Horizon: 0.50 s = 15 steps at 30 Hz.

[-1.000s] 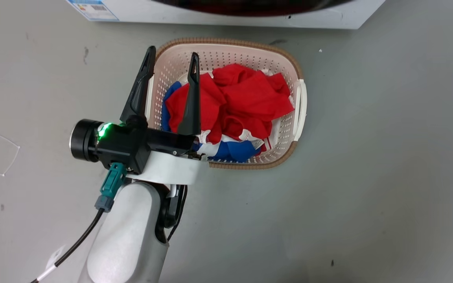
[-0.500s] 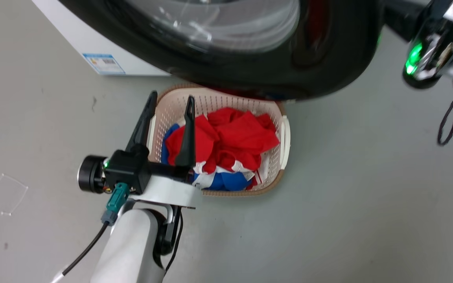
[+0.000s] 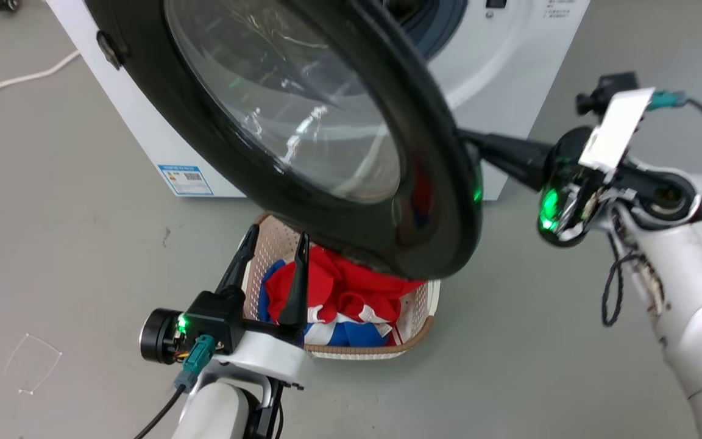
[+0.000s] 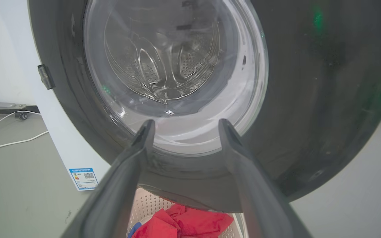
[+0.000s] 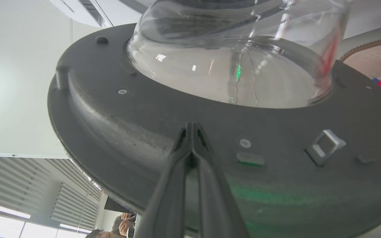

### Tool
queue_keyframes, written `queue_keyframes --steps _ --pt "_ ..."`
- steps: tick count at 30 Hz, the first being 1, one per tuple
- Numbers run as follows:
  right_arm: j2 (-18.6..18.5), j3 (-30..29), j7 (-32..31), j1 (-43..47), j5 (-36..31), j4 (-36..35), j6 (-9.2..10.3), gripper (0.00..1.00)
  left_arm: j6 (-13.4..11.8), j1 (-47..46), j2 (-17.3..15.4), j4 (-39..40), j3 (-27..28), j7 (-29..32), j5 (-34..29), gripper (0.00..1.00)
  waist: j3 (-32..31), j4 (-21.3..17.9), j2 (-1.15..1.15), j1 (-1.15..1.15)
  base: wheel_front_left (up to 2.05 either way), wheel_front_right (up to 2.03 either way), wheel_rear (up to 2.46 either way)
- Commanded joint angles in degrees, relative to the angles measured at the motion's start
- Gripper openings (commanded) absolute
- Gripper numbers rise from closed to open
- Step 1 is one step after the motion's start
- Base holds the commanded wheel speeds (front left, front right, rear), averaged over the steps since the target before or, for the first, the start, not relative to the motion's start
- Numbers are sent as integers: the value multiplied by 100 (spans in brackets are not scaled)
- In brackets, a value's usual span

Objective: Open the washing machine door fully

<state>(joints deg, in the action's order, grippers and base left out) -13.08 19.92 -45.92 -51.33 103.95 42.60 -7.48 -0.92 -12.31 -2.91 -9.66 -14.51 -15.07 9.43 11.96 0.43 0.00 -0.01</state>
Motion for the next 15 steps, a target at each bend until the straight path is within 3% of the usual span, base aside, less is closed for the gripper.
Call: queue_keyframes --steps 1,9,15 --pt "87 60 -43 174 61 -101 -2 0 23 71 4 -32 -14 -14 36 100 -132 29 0 1 0 0 0" --pt "355 350 136 845 73 -704 -3 0 59 261 4 -141 -80 -14 87 100 -470 75 0 1 0 0 0" --pt "434 461 720 1283 -30 -1052 -3 0 98 376 4 -221 -85 -14 121 100 -664 54 0 1 0 0 0"
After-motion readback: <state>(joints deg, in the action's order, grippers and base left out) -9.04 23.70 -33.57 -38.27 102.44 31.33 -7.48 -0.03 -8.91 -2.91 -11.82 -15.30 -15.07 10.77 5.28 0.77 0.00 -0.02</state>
